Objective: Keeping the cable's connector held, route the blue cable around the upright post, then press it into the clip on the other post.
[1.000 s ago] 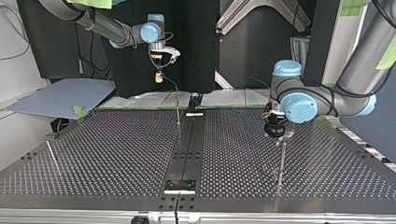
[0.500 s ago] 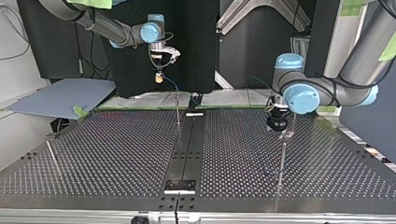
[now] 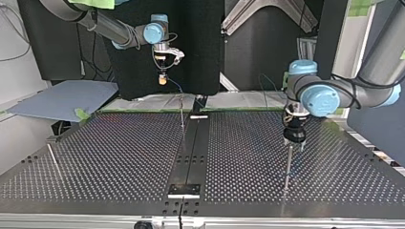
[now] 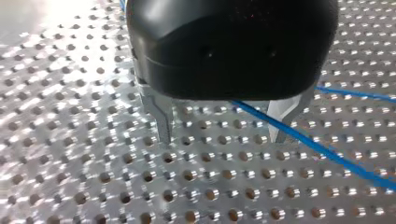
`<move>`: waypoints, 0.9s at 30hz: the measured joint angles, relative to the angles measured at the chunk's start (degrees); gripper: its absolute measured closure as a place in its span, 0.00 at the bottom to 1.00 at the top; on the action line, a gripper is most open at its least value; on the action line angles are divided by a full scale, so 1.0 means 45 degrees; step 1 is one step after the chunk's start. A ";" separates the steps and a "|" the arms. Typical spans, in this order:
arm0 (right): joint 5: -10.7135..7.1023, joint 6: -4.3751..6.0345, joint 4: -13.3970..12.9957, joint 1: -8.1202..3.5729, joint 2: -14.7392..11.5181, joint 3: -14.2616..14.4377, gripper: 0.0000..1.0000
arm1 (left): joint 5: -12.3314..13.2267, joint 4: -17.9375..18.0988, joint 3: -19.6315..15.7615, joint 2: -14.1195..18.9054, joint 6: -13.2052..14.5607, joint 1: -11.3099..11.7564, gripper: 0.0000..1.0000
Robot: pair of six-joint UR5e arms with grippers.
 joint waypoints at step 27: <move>-0.0016 0.0007 -0.0034 0.0000 0.0000 -0.0004 1.00 | 0.0963 0.1331 -0.0972 0.0907 -0.2400 0.0484 0.00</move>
